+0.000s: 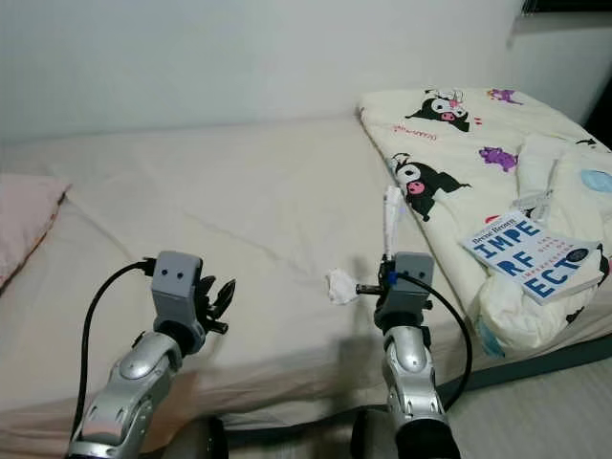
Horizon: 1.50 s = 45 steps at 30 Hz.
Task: Clean up the room
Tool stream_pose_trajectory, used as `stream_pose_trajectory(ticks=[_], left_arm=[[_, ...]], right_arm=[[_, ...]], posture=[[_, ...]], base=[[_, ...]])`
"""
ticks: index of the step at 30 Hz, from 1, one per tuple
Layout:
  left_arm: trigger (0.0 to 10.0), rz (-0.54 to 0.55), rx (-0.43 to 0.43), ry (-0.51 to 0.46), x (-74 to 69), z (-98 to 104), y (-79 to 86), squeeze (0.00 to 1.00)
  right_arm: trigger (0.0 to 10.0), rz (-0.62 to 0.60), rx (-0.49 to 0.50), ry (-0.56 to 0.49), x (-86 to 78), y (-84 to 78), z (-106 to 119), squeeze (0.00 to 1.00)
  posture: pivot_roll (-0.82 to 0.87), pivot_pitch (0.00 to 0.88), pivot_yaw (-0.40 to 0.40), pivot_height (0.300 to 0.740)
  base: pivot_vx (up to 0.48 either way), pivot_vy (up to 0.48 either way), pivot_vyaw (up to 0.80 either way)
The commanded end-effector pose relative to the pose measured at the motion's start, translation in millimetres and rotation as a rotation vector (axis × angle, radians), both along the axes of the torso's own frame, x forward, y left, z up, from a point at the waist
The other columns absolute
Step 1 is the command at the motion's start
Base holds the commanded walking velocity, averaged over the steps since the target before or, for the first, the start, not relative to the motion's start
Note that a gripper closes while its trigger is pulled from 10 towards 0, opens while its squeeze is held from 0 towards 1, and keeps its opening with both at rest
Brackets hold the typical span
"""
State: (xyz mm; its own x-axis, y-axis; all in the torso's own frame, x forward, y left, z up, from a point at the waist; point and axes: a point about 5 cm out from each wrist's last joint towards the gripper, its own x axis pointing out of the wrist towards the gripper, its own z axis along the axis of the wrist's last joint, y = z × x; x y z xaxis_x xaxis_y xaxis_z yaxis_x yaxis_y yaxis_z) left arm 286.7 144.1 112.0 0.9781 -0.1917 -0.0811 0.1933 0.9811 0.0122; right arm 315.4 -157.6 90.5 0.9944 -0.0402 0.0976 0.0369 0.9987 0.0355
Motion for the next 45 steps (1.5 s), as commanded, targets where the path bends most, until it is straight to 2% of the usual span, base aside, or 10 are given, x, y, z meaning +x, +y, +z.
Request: stream_pose_trajectory(ticks=[1,5,20,28,34,40,45], left_arm=[[10.0,-0.012,0.000,0.008,1.6,-0.8,-3.1,0.00],[10.0,0.015,-0.023,-0.029,3.8,1.4,-1.8,0.00],[10.0,0.073,0.001,-0.068,4.7,3.0,3.3,0.00],[10.0,0.083,0.004,-0.090,4.3,4.3,3.6,0.00],[10.0,0.115,-0.005,-0.096,-0.7,2.9,9.7,0.00],[10.0,0.114,-0.015,-0.090,-2.4,1.5,10.8,0.00],[10.0,0.092,-0.016,-0.078,-0.6,-1.2,7.9,0.00]], right_arm=[[10.0,0.013,-0.016,0.028,-2.5,5.2,-4.6,0.00],[10.0,0.027,-0.035,0.050,-7.3,9.7,-4.0,0.00],[10.0,0.072,-0.053,0.072,-10.1,19.5,-1.6,0.00],[10.0,0.102,-0.059,0.078,-8.5,23.6,0.6,0.00],[10.0,0.144,-0.057,0.092,-6.5,30.4,-0.1,0.00],[10.0,0.170,-0.029,0.154,-6.2,35.2,-8.8,0.00],[10.0,0.152,-0.026,0.156,-7.1,32.6,-10.4,0.00]], posture=[[0.02,0.007,-0.048,0.605],[0.03,0.007,-0.051,0.625],[0.03,0.000,-0.057,0.690],[0.05,0.000,-0.085,0.715],[0.07,0.000,-0.119,0.740],[0.07,0.000,-0.113,0.740],[0.06,0.000,-0.102,0.740]], base=[[0.000,0.000,0.00],[0.000,0.000,0.00],[0.000,0.000,0.00],[0.000,0.000,0.00],[0.000,0.000,0.00],[0.000,0.000,0.00],[0.000,0.000,0.00]])
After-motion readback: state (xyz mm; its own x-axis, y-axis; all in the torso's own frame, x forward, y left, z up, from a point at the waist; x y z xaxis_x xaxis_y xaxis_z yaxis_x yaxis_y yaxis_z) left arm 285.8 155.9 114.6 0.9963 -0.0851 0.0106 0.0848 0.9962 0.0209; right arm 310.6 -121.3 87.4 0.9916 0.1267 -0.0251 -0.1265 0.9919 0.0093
